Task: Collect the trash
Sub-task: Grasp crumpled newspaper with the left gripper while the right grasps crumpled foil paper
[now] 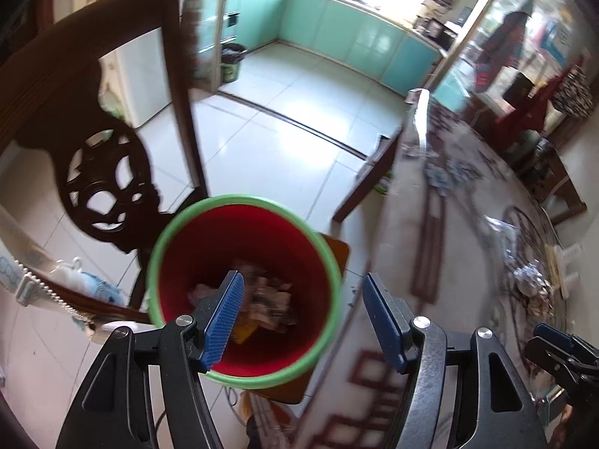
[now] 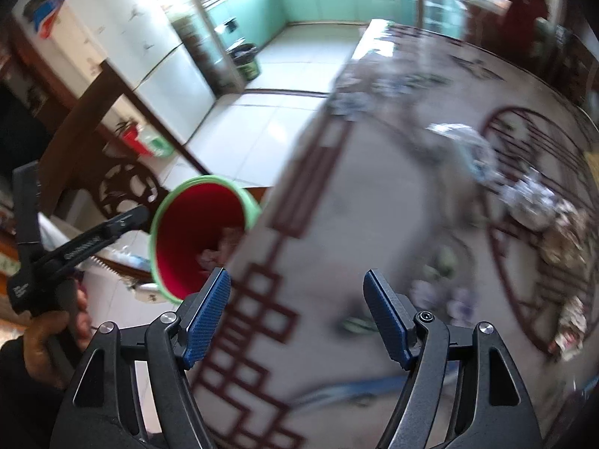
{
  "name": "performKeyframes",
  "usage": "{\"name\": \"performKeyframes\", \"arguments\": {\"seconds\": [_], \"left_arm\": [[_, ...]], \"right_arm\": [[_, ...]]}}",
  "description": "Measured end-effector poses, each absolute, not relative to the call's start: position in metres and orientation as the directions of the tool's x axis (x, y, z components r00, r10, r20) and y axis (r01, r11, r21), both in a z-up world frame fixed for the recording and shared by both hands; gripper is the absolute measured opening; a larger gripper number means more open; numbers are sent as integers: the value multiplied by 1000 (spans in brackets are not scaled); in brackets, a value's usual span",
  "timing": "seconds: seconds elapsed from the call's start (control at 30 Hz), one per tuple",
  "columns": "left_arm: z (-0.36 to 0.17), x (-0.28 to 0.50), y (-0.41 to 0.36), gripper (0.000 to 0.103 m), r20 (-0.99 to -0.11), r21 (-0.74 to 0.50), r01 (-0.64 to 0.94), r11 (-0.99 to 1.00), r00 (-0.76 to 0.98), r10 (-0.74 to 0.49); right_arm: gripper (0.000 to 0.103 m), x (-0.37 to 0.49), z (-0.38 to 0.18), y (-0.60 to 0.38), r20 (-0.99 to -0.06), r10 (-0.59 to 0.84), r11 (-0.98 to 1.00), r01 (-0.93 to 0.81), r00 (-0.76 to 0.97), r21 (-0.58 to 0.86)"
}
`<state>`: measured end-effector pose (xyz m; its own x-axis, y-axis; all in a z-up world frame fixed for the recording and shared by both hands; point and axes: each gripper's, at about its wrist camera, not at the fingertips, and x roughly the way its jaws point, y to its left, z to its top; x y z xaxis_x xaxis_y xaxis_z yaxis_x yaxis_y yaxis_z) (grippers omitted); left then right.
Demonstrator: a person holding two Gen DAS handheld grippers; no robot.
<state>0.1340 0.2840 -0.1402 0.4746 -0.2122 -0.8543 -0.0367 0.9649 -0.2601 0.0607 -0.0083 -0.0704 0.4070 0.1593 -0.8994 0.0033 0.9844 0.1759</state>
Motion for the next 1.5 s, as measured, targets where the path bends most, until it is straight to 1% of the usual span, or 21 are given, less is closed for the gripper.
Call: {"name": "performKeyframes", "arguments": {"seconds": [0.2, 0.43, 0.63, 0.77, 0.87, 1.0, 1.07, 1.1, 1.13, 1.17, 1.2, 1.23, 1.43, 1.5], "left_arm": [[-124, 124, 224, 65, -840, -264, 47, 963, 480, -253], [-110, 109, 160, 65, -833, -262, 102, 960, 478, -278], [-104, 88, 99, 65, -833, -255, 164, 953, 462, -303], [-100, 74, 60, 65, -836, -249, 202, 947, 450, -315], [-97, 67, 28, 65, -836, -254, 232, 939, 435, -333], [-95, 62, -15, 65, -837, -269, 282, 921, 405, -369], [-93, 63, -36, 65, -835, -277, 306, 911, 393, -386], [-93, 65, -49, 65, -834, -286, 318, 904, 382, -398], [-92, 67, -59, 65, -834, -292, 327, 899, 373, -407], [-92, 70, -71, 65, -834, -296, 340, 893, 363, -415], [-93, 72, -84, 65, -836, -298, 357, 886, 351, -422], [-94, 75, -98, 65, -838, -296, 374, 879, 340, -426], [-110, 93, -182, 65, -835, -322, 471, 821, 268, -481], [-119, 103, -209, 65, -841, -310, 492, 814, 256, -476]], "right_arm": [[73, 34, -61, -75, -892, 111, 977, 115, 438, 178], [73, 6, -54, -136, -885, 58, 970, 183, 462, 159], [74, -19, -58, -214, -892, -19, 939, 315, 452, 140], [74, -29, -71, -254, -910, -68, 917, 385, 409, 104], [75, -34, -89, -279, -929, -49, 898, 423, 367, 119], [74, -38, -106, -290, -936, 5, 904, 399, 352, 154], [63, -37, -112, -292, -938, 28, 915, 369, 344, 163], [46, -37, -114, -293, -940, 40, 917, 360, 340, 170], [35, -39, -114, -296, -938, 43, 918, 357, 343, 173], [33, -41, -114, -298, -935, 49, 918, 353, 352, 181], [26, -44, -111, -302, -928, 64, 915, 349, 367, 201], [22, -48, -106, -305, -922, 67, 914, 346, 382, 210], [21, -68, -90, -329, -906, 13, 909, 371, 424, 187], [21, -73, -88, -334, -904, 0, 903, 389, 427, 183]]}}
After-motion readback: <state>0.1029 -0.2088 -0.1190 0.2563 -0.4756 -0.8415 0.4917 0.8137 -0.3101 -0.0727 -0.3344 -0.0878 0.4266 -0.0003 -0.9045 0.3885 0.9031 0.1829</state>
